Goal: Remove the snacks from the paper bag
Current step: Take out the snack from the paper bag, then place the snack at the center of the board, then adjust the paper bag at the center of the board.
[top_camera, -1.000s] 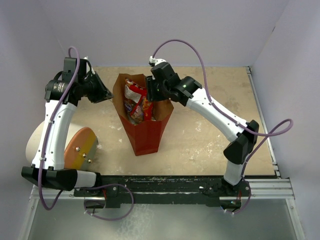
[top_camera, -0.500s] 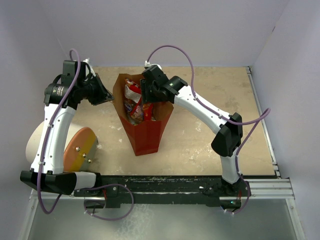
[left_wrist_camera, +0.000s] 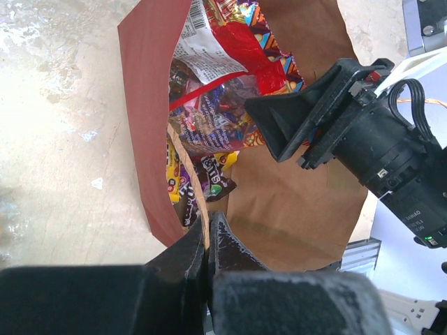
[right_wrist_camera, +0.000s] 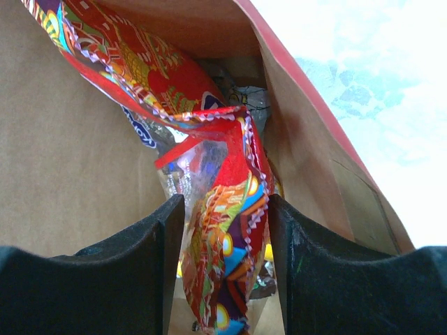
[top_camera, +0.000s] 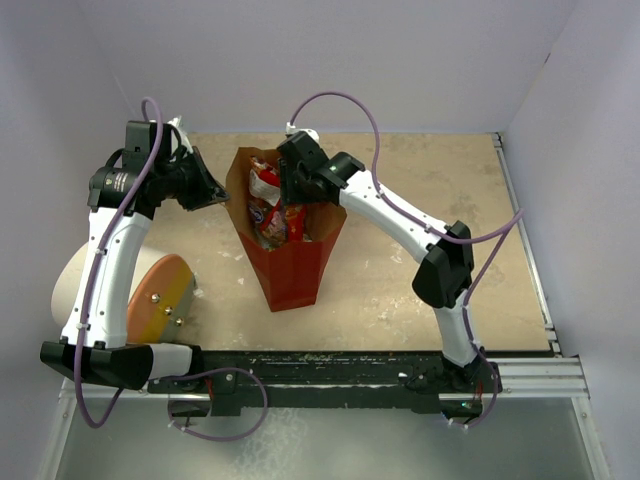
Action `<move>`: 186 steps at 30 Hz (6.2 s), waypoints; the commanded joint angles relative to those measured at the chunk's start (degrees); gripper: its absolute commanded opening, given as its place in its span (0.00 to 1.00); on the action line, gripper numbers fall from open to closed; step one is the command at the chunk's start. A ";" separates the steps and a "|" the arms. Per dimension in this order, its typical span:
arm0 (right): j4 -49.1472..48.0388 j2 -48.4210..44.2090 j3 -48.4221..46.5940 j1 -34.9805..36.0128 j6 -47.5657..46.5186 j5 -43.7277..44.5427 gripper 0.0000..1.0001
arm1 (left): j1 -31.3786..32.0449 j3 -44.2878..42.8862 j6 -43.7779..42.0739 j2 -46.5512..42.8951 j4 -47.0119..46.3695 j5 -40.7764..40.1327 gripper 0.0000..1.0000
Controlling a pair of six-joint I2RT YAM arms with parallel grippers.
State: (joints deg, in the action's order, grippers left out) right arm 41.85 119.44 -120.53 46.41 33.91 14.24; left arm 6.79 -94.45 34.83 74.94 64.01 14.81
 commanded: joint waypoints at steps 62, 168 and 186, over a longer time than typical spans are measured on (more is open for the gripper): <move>-32.28 -50.41 19.80 -11.91 -35.03 49.87 0.00 | -0.28 -0.03 -0.05 2.10 -1.54 1.04 0.00; -30.01 -26.89 26.48 -24.01 9.59 -63.43 0.03 | -4.87 -25.07 2.10 14.03 -3.08 -10.03 0.00; -19.38 -33.30 44.04 -14.86 -2.01 -54.42 0.04 | -6.26 -13.99 0.49 14.45 -25.27 20.38 0.00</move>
State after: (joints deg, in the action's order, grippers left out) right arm 15.22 91.05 -76.42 31.62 39.99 -43.79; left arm 0.75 -113.21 32.38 92.71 50.11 24.32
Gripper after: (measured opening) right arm 0.038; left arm 0.006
